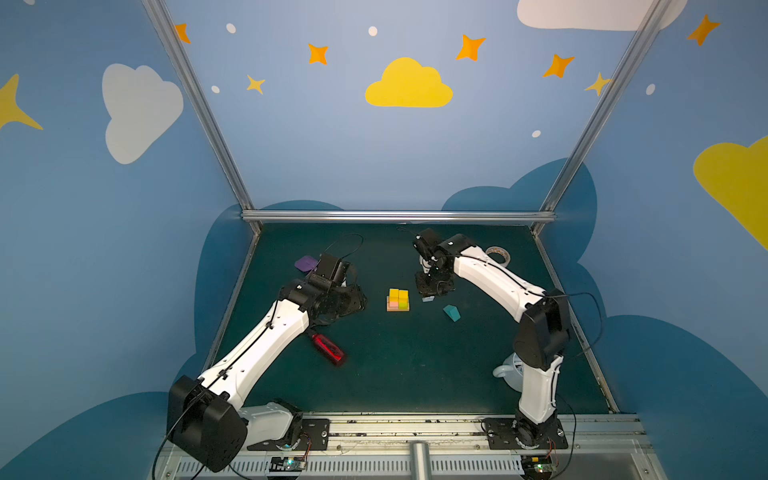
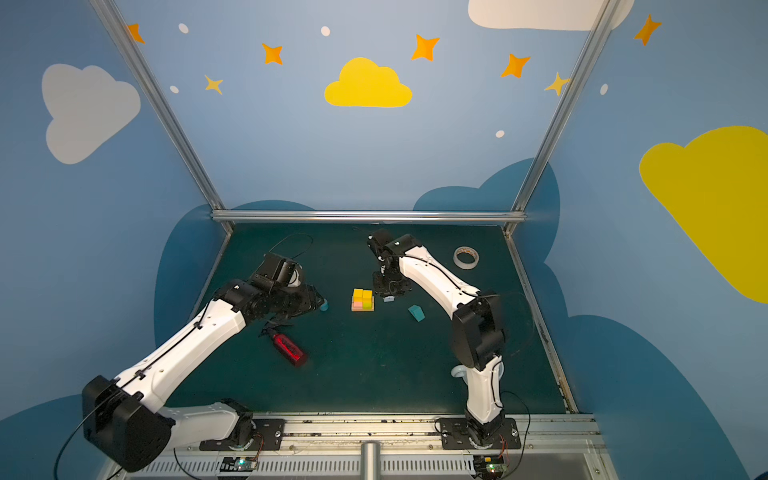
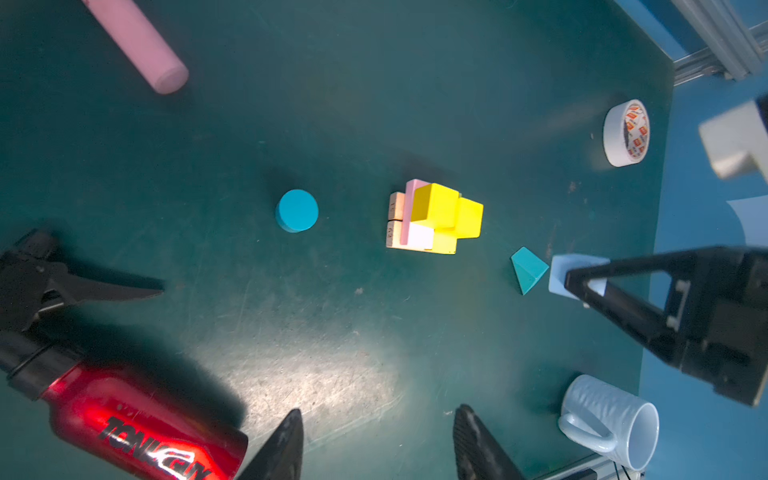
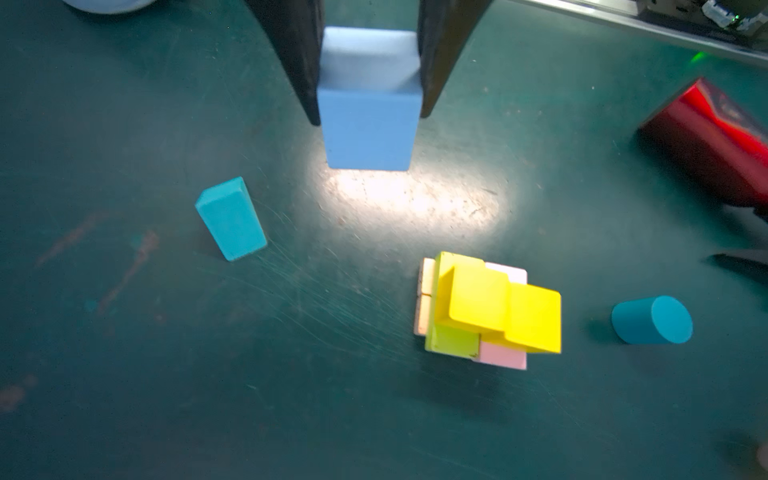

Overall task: Build the wood block tower
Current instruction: 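Lift the light-blue cube with the right gripper toward the block stack, then lower the light-blue cube onto the yellow cubes and open the right gripper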

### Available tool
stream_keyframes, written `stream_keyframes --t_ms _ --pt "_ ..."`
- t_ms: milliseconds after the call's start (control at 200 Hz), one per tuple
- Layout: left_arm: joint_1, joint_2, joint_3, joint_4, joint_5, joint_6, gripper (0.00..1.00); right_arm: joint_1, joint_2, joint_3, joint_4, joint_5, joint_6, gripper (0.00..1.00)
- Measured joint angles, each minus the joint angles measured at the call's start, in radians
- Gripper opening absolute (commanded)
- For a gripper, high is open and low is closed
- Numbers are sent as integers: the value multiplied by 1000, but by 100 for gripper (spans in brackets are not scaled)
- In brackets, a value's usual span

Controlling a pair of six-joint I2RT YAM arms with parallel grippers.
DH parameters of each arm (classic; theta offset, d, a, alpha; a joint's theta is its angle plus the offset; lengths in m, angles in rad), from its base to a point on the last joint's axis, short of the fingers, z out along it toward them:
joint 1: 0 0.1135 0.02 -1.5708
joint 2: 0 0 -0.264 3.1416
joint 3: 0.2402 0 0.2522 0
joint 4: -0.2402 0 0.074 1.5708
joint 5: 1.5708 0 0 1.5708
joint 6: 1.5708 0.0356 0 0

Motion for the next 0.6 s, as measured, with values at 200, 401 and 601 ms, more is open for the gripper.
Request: stream_keyframes --t_ms 200,401,601 --pt "9 -4 -8 -1 0 0 57 41 180 246 -98 8 45 0" --pt "13 -4 -8 -2 -1 1 57 74 289 416 -153 -5 78 0" --pt "24 -5 -8 -15 -17 9 56 89 351 512 -178 -14 108 0"
